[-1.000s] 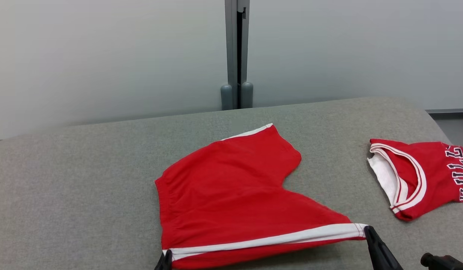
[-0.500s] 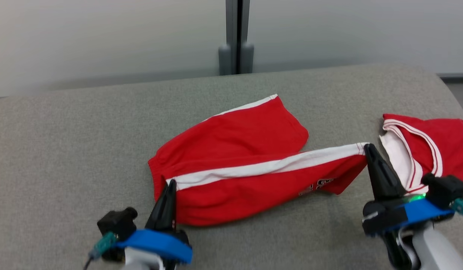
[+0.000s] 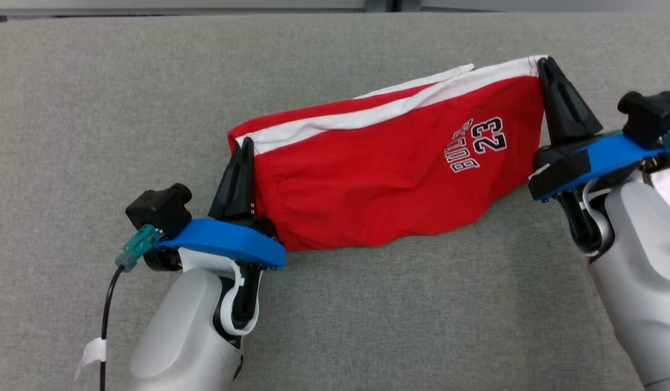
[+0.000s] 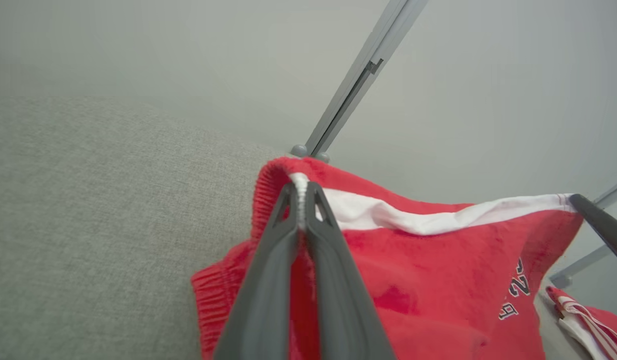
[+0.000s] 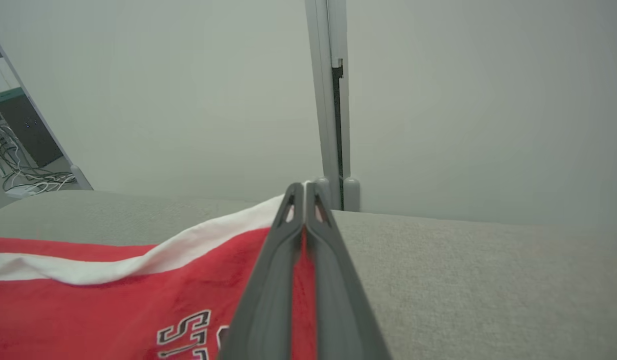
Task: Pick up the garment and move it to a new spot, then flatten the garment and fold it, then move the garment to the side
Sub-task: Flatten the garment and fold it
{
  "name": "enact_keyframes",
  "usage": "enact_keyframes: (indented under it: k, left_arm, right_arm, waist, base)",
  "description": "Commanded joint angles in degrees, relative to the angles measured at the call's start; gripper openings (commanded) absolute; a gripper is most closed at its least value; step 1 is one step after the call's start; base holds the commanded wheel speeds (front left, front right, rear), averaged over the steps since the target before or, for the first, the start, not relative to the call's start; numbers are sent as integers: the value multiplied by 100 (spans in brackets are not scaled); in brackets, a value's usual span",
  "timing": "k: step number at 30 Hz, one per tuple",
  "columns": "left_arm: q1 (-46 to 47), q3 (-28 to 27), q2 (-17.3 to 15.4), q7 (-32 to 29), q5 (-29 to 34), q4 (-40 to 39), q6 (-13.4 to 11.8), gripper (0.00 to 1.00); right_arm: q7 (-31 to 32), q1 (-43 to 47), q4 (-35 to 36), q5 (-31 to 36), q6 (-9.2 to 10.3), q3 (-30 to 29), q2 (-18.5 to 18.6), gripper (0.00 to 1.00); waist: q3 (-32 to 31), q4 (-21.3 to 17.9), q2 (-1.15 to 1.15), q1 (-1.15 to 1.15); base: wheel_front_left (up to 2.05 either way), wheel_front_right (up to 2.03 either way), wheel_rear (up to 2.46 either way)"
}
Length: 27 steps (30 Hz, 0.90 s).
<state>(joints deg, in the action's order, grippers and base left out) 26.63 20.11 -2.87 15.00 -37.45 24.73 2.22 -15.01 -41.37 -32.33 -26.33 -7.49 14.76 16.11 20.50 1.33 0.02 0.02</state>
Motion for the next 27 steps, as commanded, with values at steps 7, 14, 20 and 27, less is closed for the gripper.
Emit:
enact_keyframes:
  k: [7, 14, 20, 27]
  left_arm:
    - [534, 231, -1, 24, -246, 181, -81, 0]
    - [717, 474, -1, 25, -302, 319, -269, 64]
    - [376, 294, -2, 24, -148, 268, -582, 100]
    - [-129, -4, -1, 24, 56, 156, -716, 100]
  right_arm:
    - [-21, -827, -803, 216, -1, 61, 89, 0]
    - [-23, -1176, -1295, 427, -1, 13, -32, 100]
    - [-22, -930, -1246, 329, -1, -67, 16, 100]
    - [7, -473, -1739, -151, -1, 621, 203, 100]
  waist:
    - [549, 373, -2, -2]
    - [655, 411, -2, -2]
    - [514, 332, -2, -2]
    - [237, 261, -2, -2]
  base:
    - [0, 0, 0]
    - [0, 0, 0]
    - [0, 0, 0]
    - [0, 0, 0]
